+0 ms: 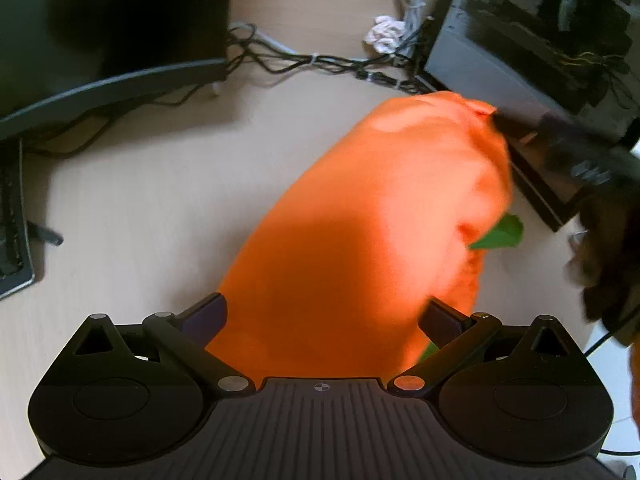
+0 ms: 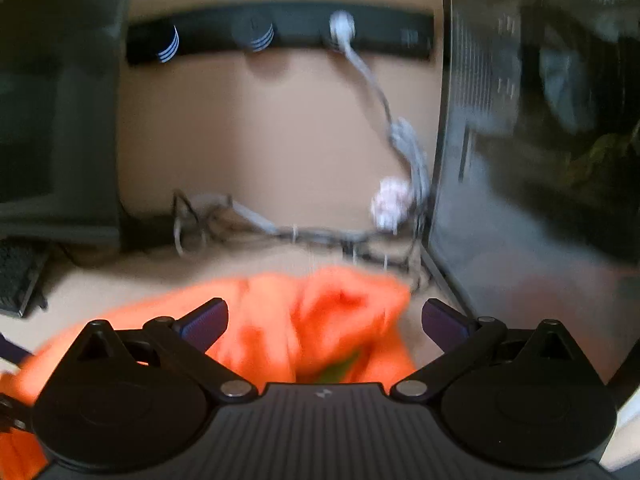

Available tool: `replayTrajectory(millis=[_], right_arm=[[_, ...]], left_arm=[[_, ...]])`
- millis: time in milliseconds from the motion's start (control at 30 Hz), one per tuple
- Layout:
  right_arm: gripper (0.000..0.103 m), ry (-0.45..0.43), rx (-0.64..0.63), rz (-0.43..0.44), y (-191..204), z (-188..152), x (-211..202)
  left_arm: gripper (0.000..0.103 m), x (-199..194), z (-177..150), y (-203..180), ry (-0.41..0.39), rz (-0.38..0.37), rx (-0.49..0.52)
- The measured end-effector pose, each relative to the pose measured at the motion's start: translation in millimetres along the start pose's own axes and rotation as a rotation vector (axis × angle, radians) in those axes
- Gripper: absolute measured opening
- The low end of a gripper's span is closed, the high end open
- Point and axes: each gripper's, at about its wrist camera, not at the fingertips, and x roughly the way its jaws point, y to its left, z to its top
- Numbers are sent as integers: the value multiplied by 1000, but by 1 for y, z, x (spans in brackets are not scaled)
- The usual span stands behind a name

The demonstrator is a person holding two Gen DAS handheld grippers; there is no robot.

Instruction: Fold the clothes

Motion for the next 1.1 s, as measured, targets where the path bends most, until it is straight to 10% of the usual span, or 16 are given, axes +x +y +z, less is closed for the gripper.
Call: replayTrajectory(millis=[100, 233, 433, 633, 833, 1100], right_arm=[[103, 21, 21, -17, -5, 0, 14], [103, 251, -59, -7, 9, -27, 77], [103, 244, -44, -49, -3, -50, 61], [103, 270, -84, -38, -11, -37, 10], [103, 77, -66, -102, -25, -8, -8], [102, 201, -108, -69, -20, -35, 25]], left_arm=[[103, -3, -5, 9, -2, -19, -12], [103, -22, -1, 20, -64, -253, -94], [103, -36, -4, -3, -147, -462, -63], [103, 6, -17, -14, 8, -264, -149], [103, 6, -31, -12, -33, -239, -199], [103, -62, -35, 19, -166, -154, -383]])
